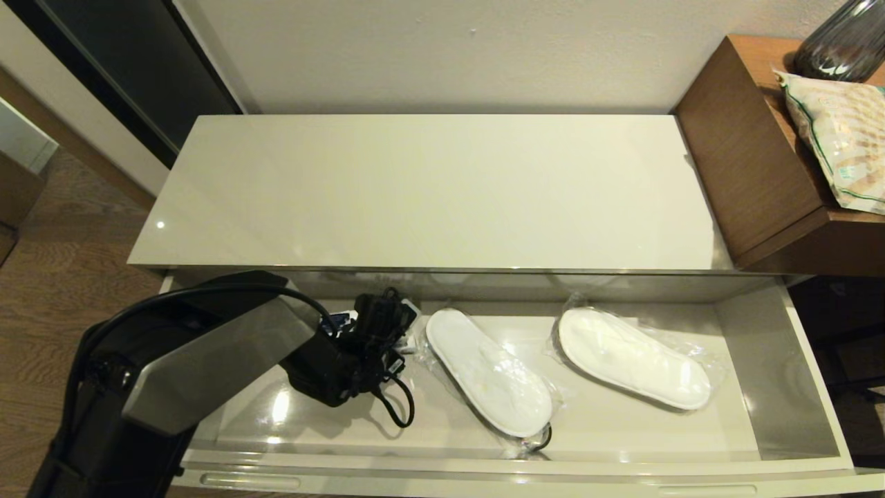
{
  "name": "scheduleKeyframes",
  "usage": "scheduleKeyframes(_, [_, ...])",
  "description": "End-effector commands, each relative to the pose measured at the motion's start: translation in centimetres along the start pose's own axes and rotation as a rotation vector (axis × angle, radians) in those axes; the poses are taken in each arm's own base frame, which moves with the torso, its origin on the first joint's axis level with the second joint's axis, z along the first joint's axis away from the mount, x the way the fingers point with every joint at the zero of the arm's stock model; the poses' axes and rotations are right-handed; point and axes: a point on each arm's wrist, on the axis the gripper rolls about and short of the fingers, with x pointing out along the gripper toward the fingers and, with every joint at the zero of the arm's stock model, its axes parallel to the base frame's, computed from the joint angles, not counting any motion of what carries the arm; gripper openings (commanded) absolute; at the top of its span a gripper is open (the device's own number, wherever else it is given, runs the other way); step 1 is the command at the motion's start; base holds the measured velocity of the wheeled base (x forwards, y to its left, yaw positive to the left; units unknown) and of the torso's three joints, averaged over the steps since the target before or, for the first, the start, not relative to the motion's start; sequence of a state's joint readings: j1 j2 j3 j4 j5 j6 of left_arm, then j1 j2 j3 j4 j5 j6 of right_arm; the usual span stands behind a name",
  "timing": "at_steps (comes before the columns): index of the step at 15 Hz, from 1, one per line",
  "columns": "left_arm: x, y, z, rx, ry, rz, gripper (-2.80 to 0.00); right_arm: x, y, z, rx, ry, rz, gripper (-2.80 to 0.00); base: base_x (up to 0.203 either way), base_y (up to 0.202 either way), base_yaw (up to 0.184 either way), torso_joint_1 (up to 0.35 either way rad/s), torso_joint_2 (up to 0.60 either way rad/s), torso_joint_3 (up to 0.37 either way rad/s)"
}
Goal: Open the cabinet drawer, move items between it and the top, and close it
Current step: Take out the tissue from the drawer
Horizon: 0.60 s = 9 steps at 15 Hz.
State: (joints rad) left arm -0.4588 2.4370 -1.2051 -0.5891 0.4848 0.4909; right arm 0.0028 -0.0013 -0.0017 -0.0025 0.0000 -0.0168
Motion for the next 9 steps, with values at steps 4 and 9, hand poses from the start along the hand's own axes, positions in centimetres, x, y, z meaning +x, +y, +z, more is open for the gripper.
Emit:
scheduleKeyframes(4, [-0.2, 0.4, 0.4, -0.007, -0.012, 0.011, -2.80, 0.0, 0.0, 0.0, -0.001, -0.001, 0.000, -2.80, 0.000, 0.000, 0.000, 0.000, 0.00, 0.000])
scheduleKeyframes(9, [-2.0, 1.9, 2.2, -0.028, -0.065, 0.034, -2.80, 0.0, 0.0, 0.0, 0.001, -0.001, 0.000, -2.80, 0.000, 0.000, 0.000, 0.000, 0.00, 0.000])
